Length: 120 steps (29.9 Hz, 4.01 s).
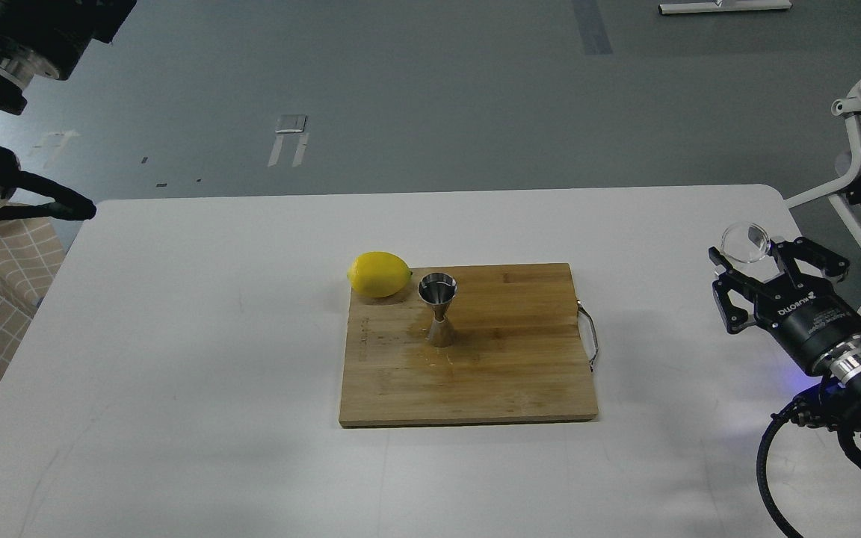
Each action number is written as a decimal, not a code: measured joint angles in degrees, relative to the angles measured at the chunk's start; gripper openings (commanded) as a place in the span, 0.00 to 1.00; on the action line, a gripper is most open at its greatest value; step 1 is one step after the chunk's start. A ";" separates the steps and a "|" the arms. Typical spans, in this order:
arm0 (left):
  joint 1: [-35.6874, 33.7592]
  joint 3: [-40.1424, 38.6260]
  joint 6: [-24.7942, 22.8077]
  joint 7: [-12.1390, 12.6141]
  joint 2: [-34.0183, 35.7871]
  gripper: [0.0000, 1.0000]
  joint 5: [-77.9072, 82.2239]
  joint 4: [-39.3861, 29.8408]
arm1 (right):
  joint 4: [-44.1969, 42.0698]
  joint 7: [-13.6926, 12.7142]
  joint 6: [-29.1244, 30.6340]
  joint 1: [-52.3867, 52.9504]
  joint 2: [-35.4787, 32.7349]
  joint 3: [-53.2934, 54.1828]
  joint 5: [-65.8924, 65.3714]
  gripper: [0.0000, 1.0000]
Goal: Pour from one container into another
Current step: 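Lower the glass cup onto the table beside the cutting board, then open the right gripper and withdraw it from the glass cup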
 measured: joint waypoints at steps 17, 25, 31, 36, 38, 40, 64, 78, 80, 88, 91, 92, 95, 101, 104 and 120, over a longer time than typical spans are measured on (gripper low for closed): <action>0.35 0.28 -0.05 0.00 -0.42 0.97 0.24 0.00 | -2.19 2.65 0.09 -8.37 10.74 4.04 -0.06 0.44; 0.14 0.28 -0.04 0.00 -0.31 0.97 0.27 0.04 | -4.38 3.07 -0.16 -7.85 12.72 4.31 0.01 0.44; 0.26 0.28 -0.04 0.00 -0.32 0.97 0.85 0.09 | -6.20 3.11 -0.21 -7.21 13.70 4.61 0.05 0.44; 0.24 0.28 -0.01 0.00 -0.41 0.97 1.09 0.16 | -7.25 3.07 -0.22 -6.95 13.76 4.60 0.05 0.46; 0.20 0.28 0.02 0.00 -0.41 0.97 1.10 0.16 | -7.37 3.07 -0.22 -6.94 13.76 4.60 0.05 0.47; 0.18 0.28 0.01 0.00 -0.37 0.97 1.11 0.15 | -7.41 3.06 -0.23 -6.94 13.77 4.57 0.04 0.48; 0.30 0.01 -0.01 -0.10 -1.04 0.97 1.36 0.96 | -7.55 2.96 -0.97 -6.95 13.78 4.51 0.04 0.81; 0.29 0.01 -0.13 -0.10 -0.85 0.97 1.37 0.98 | -3.42 2.36 -1.13 -8.79 11.32 4.89 1.93 0.86; 0.27 -0.02 -0.13 -0.10 -0.85 0.97 1.38 0.97 | -2.43 2.30 -1.01 -9.12 9.92 5.10 3.26 0.86; 0.26 -0.24 -0.06 -0.10 -0.93 0.97 1.38 0.98 | -1.05 2.14 -0.91 -9.99 7.69 6.06 4.31 0.92; 0.26 -0.25 -0.06 -0.10 -0.93 0.97 1.38 0.97 | -0.58 2.09 -0.87 -10.14 7.38 6.14 4.32 0.96; 0.25 -0.25 -0.06 -0.10 -0.93 0.97 1.38 0.97 | -0.31 2.04 -0.80 -10.23 7.23 6.15 4.32 0.96; 0.21 -0.26 -0.06 -0.10 -0.87 0.97 1.38 0.97 | 0.43 1.80 -0.60 -10.35 7.07 6.16 4.33 0.96; 0.21 -0.33 -0.06 -0.10 -0.86 0.97 1.38 0.97 | 1.52 1.56 -0.48 -10.39 6.62 6.16 4.33 0.96; 0.20 -0.34 -0.08 -0.10 -0.86 0.97 1.38 0.91 | 2.03 1.56 -0.46 -10.34 6.01 6.35 4.33 0.96; 0.09 -0.54 -0.11 -0.10 -0.77 0.97 1.32 0.98 | -0.84 1.70 -0.89 6.73 -14.55 7.17 4.92 0.99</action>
